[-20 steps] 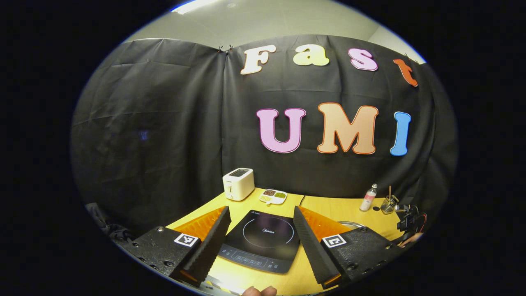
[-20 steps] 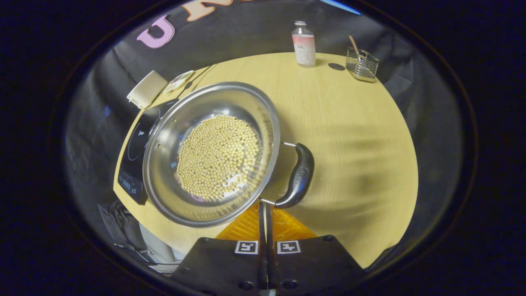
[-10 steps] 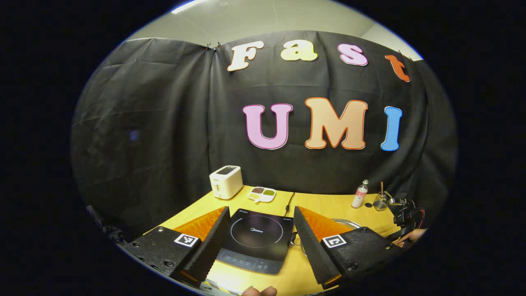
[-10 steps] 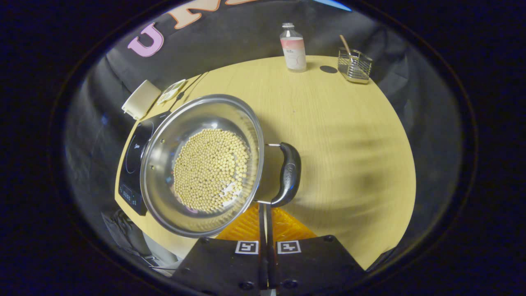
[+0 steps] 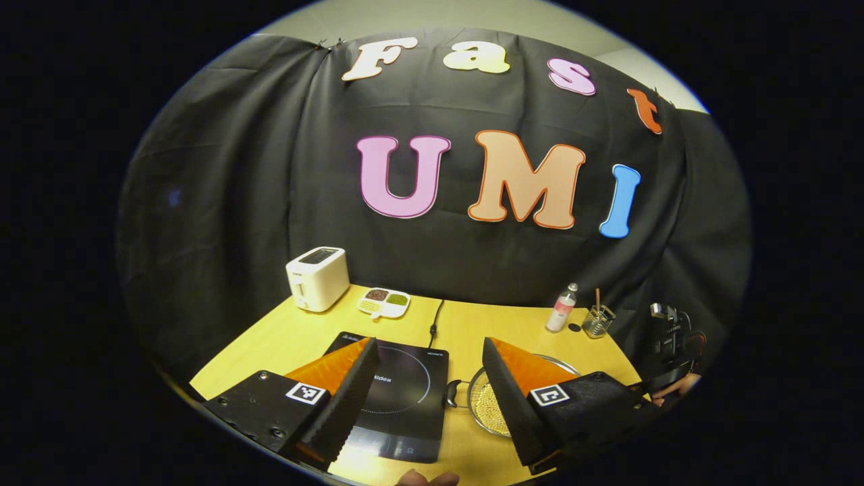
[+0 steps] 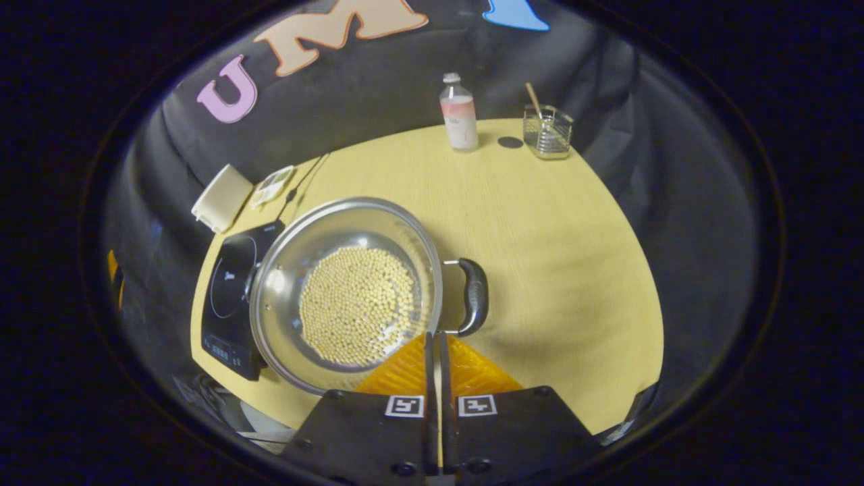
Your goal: First push the handle of the pot to place it horizontally, then grasp the pot with both hands and set it on the induction cooktop.
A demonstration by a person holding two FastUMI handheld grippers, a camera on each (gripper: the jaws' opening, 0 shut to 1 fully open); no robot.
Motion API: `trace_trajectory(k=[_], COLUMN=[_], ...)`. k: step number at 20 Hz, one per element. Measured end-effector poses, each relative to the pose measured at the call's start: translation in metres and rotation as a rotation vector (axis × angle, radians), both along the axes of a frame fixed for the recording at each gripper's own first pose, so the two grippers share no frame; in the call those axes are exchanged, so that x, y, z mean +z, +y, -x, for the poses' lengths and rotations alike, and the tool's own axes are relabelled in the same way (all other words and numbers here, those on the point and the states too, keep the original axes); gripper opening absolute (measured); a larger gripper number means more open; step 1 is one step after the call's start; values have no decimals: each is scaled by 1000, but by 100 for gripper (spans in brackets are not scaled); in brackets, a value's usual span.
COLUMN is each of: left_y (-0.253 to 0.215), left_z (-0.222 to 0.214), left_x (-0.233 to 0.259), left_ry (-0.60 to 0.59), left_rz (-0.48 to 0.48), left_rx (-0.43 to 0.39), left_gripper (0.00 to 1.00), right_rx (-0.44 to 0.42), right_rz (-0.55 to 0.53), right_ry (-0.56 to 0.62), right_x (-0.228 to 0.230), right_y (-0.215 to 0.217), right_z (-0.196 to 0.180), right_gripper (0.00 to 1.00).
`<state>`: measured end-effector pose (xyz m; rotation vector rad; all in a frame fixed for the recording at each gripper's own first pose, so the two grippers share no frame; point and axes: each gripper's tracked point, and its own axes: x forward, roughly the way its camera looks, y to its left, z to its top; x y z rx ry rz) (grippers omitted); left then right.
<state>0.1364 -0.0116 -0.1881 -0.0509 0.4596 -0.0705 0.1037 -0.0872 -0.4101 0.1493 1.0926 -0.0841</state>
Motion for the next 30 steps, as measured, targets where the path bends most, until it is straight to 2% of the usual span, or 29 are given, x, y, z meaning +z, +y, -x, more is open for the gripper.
trace_trajectory(k=[2, 3, 5, 6, 7, 8, 10, 15, 22, 23, 26, 30], left_y=[0, 0, -1, -2, -3, -4, -7, -27, -51, -54, -63, -69], left_z=[-10, -13, -21, -23, -24, -26, -27, -15, -21, -21, -28, -31], left_x=[-16, -23, -37, -45, -53, -61, -80, -144, -191, -199, -226, -253], left_ry=[33, 45, 71, 93, 118, 136, 186, 388, 497, 514, 557, 613], left_rz=[29, 44, 76, 86, 90, 91, 92, 49, 9, 4, -38, -83], left_rx=[-34, -48, -74, -89, -103, -113, -130, -179, -195, -198, -216, -231], left_gripper=[95, 95, 94, 94, 95, 95, 95, 95, 95, 95, 95, 95], right_rx=[-27, -40, -74, -88, -90, -88, -89, -89, -75, -77, -78, -63], right_rz=[37, 50, 93, 115, 133, 152, 179, 163, 152, 150, 136, 134], right_ry=[-39, -45, -63, -72, -75, -73, -50, -19, -2, 8, 42, 74], right_x=[8, 13, 19, 22, 23, 22, 15, -5, -27, -33, -46, -63], right_y=[-2, 1, -3, -4, -4, -5, -8, -11, -23, -25, -32, -35], right_z=[-2, -1, 0, 0, 0, 1, 1, -15, -28, -28, -31, -33], right_gripper=[0, 9, 19, 29, 31, 48, 61, 58, 58, 60, 58, 63])
